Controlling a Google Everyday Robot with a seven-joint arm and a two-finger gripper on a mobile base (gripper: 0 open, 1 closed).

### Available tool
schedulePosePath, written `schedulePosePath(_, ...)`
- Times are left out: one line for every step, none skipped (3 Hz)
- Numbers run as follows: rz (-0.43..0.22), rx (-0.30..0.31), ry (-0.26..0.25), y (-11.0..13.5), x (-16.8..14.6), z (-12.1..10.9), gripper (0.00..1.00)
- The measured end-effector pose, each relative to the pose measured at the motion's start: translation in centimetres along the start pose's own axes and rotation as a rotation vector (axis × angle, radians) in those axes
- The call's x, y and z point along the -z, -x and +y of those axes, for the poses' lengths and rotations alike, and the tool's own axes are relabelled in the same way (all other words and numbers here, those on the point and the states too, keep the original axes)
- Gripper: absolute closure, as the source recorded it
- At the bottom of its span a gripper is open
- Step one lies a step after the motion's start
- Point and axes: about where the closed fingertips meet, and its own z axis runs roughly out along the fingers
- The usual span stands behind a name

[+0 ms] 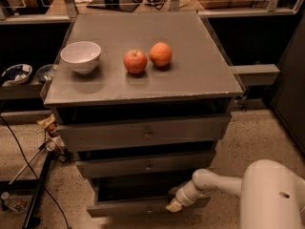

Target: Open bottom drawer

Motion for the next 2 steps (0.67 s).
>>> schedulePosePath(0.000, 0.000, 0.000, 0.00, 0.00, 0.00, 0.04)
schedulePosePath(0.000, 0.000, 0.000, 0.00, -0.01, 0.01, 0.00)
